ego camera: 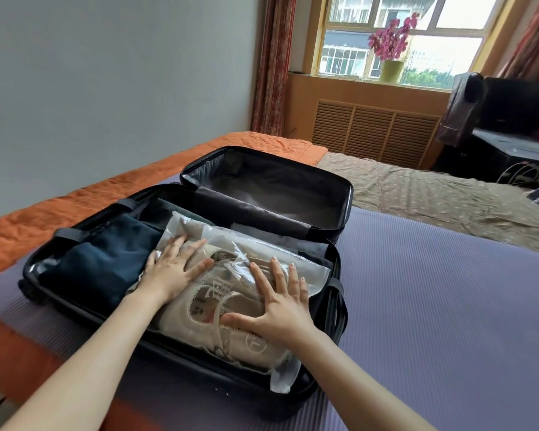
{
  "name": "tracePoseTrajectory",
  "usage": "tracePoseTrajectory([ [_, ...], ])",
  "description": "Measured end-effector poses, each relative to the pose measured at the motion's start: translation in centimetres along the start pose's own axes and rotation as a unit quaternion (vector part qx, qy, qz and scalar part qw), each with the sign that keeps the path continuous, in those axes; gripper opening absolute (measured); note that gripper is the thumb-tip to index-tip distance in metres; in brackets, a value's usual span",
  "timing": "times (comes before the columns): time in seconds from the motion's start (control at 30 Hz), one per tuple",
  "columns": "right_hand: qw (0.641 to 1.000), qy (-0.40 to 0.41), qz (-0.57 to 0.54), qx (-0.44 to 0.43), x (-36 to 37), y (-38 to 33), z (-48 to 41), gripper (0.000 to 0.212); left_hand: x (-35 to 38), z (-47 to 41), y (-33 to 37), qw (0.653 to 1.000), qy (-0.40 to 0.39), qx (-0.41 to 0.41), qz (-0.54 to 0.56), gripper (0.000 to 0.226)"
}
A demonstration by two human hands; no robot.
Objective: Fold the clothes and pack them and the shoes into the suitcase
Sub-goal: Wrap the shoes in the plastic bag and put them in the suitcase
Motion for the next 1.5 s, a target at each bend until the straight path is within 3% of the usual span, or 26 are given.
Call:
tracePoseTrajectory([
  [0.67, 0.999, -0.01, 0.032, 0.016, 0.8, -0.1, -0.2, 0.109, 0.2, 0.3, 0.2, 0.999, 0.005, 0.003, -0.034, 0.093],
  [0.8, 0.996, -0.069, -0.049, 0.01, -0.7, -0.2, -0.1, 0.103, -0.7, 0.5, 0.6, 0.998, -0.039, -0.011, -0.048, 0.069],
  [0.9, 0.991, -0.034, -0.127, 0.013, -3.6, -0.5, -0.8, 0.098, -2.4, 0.3, 1.2, 0.993, 0.005, 0.001, -0.115, 0.075],
  [1.0, 0.995, 0.045, -0.079, -0.041, -5.3, -2.1, -2.4, 0.1, -4.3, 0.6, 2.6, 0.99, 0.075, 0.037, -0.117, 0.088],
  [1.1, 0.997, 0.02, -0.046, -0.054, -4.7, -3.3, -4.6, 0.096, -5.4, -0.2, 3.9, 0.997, 0.067, 0.025, -0.037, 0.068],
  [1.17, 0.999, -0.017, -0.004, -0.045, -3.6, -3.4, -5.7, 0.09, -4.6, -1.0, 3.7, 0.998, 0.031, 0.013, -0.062, 0.062],
  [1.27, 0.994, -0.057, 0.084, -0.041, -1.5, -2.9, -6.2, 0.085, -1.6, -1.4, 1.7, 0.994, -0.042, -0.016, -0.103, 0.066],
  [1.5, 0.992, -0.042, 0.111, -0.041, 0.4, -2.4, -6.5, 0.084, 0.3, -1.8, 0.4, 0.996, 0.001, 0.0, -0.087, 0.09],
])
Point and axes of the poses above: each hand's wrist, its own z-axis away from the middle knuckle, its own x-axis out of the palm, y = z × x, the point moved 5 cm from there along -z, towards the middle knuckle, and after that the axes turned 3 degrees about -x, right-handed, at the moved point
